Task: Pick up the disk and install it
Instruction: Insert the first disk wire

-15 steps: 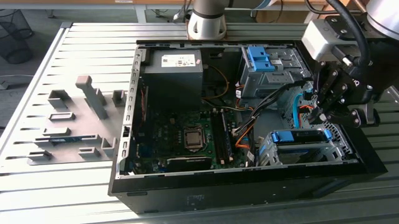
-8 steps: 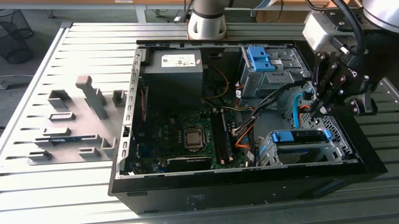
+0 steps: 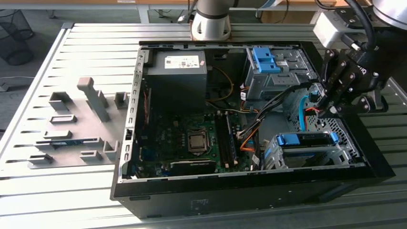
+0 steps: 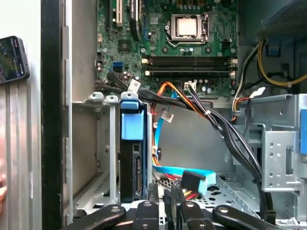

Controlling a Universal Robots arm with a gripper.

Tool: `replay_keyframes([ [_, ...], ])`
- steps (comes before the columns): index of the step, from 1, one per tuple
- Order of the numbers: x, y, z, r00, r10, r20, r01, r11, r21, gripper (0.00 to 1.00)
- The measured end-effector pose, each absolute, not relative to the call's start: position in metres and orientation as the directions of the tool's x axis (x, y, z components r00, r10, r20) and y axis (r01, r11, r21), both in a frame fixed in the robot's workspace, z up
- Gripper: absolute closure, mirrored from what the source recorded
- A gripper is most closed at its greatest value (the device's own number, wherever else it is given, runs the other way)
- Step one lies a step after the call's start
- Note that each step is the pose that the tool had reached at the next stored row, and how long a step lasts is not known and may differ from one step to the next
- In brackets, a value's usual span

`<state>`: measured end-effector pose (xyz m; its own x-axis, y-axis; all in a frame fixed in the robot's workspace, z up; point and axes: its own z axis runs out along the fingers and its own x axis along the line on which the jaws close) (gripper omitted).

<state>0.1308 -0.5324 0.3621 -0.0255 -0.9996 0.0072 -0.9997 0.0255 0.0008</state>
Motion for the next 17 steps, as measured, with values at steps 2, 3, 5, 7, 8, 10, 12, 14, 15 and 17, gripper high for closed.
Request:
replay_keyframes([
  [2, 0.133, -0.532, 0.361, -0.022, -1.000, 0.007, -1.000, 0.022, 0.001, 0.75],
  [3, 0.133, -0.532, 0.360, -0.015, -1.000, 0.007, -1.000, 0.015, 0.001, 0.75],
  [5, 0.133, -0.531, 0.359, -0.006, -1.000, 0.008, -1.000, 0.006, 0.001, 0.75],
  [7, 0.133, -0.529, 0.357, -0.005, -1.000, 0.009, -1.000, 0.005, 0.001, 0.75],
  [8, 0.133, -0.528, 0.356, -0.005, -1.000, 0.009, -1.000, 0.005, 0.001, 0.75],
  [10, 0.133, -0.526, 0.355, -0.005, -1.000, 0.011, -1.000, 0.005, 0.001, 0.75],
  [12, 0.134, -0.526, 0.353, -0.005, -1.000, 0.018, -1.000, 0.005, 0.001, 0.75],
  [14, 0.134, -0.526, 0.352, -0.003, -1.000, 0.025, -1.000, 0.004, 0.001, 0.75],
  [15, 0.134, -0.526, 0.351, -0.002, -1.000, 0.028, -1.000, 0.002, 0.001, 0.75],
  [17, 0.134, -0.526, 0.350, 0.002, -1.000, 0.029, -1.000, -0.002, 0.001, 0.76],
])
